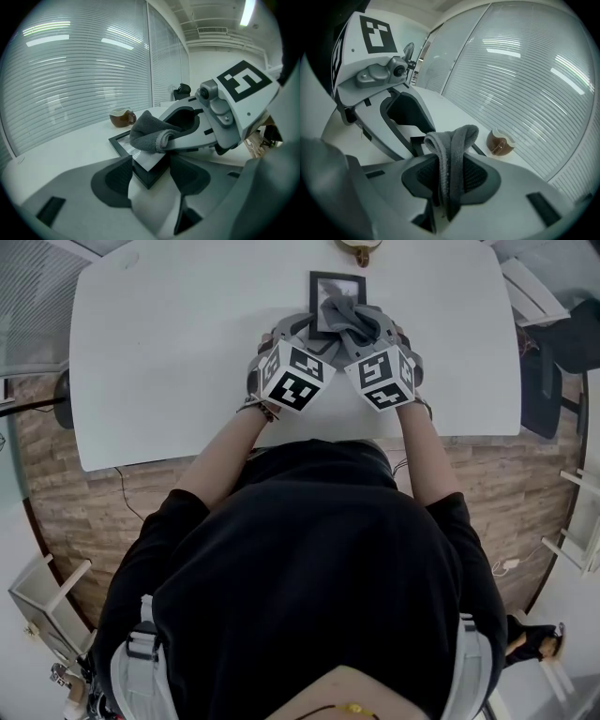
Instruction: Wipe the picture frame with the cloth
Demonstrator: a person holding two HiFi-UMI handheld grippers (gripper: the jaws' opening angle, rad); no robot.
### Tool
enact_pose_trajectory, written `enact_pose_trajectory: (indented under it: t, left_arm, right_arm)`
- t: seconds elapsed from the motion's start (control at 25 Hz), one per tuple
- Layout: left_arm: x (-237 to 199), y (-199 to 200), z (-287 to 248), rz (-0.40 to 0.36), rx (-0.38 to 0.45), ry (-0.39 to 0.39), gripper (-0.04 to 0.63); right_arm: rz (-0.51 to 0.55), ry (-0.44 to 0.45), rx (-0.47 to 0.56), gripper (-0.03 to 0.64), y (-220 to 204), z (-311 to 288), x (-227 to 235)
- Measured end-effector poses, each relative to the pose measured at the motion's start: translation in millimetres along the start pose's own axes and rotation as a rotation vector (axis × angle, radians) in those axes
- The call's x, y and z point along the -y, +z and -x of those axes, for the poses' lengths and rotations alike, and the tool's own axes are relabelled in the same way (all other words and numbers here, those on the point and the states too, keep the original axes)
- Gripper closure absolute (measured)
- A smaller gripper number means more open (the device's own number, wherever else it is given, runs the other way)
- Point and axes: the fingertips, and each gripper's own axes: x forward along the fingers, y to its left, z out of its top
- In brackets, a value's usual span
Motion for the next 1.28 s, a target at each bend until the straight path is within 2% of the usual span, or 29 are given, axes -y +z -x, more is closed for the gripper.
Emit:
enact_pose_trajectory:
  t: [0.48, 1.04, 1.28]
  left_arm:
    - [3, 1, -1, 0.0, 0.0, -0.001, 0.334]
    - [4, 4, -11, 0.006, -0.003, -0.008, 0.336]
    - [3, 2, -2, 0.008, 0.004, -0.004, 0.337]
  right_arm:
    - [-0.053, -0.011, 0.023, 0.514, -3, 14, -6]
    - [-0.095, -0.021, -0.009, 0.515, -11, 12, 2]
    - [-0.033, 0.015, -0.031, 0.511, 1, 16, 0]
